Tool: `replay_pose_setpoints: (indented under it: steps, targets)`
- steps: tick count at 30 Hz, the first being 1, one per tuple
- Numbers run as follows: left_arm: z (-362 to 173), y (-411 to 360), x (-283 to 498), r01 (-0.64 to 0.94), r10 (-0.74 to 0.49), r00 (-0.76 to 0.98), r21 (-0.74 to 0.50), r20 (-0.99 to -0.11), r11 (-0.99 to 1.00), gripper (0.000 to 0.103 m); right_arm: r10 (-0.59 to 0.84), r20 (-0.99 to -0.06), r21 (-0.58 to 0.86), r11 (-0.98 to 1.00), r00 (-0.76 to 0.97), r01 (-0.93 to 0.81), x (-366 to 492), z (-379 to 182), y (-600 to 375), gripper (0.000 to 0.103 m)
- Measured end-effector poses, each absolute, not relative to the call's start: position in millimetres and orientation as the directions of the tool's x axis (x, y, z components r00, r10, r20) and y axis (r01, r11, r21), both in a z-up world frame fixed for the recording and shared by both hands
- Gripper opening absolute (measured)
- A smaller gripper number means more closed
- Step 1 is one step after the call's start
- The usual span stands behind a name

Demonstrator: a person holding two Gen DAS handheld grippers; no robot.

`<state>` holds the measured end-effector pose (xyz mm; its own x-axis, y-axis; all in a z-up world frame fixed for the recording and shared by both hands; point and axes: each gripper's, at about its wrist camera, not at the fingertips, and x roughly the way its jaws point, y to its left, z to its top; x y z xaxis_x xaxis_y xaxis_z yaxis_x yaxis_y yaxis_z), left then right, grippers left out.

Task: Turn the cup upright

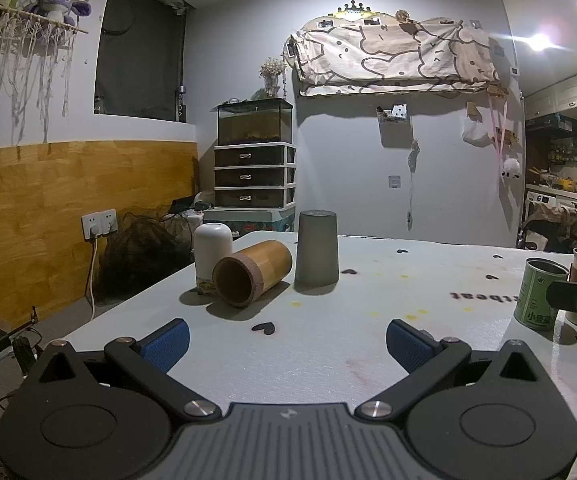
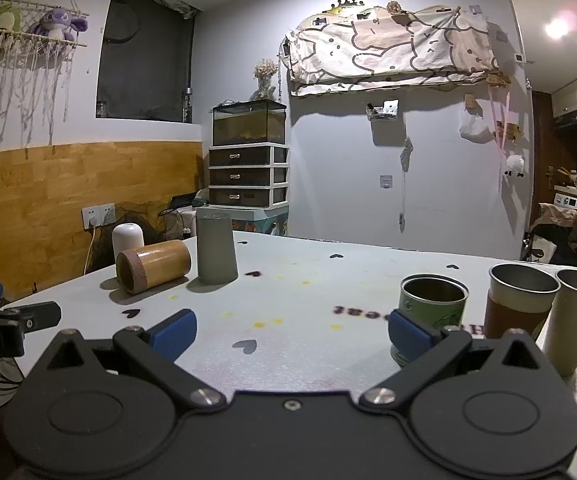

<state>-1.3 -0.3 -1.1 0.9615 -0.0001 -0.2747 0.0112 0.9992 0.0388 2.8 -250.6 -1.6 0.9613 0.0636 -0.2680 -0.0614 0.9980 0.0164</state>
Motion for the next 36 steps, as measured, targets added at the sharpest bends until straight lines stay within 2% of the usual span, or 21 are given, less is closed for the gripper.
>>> replay_pose_setpoints:
  steps: [36]
  targets:
    - [-10.4, -4.3, 2.6, 0.015, -0.003, 0.959, 0.038, -0.283, 0.999, 0.103, 0.060, -0.266, 0.016, 0.998, 0.962, -0.058, 1.8, -1.8, -251.0, 0.103]
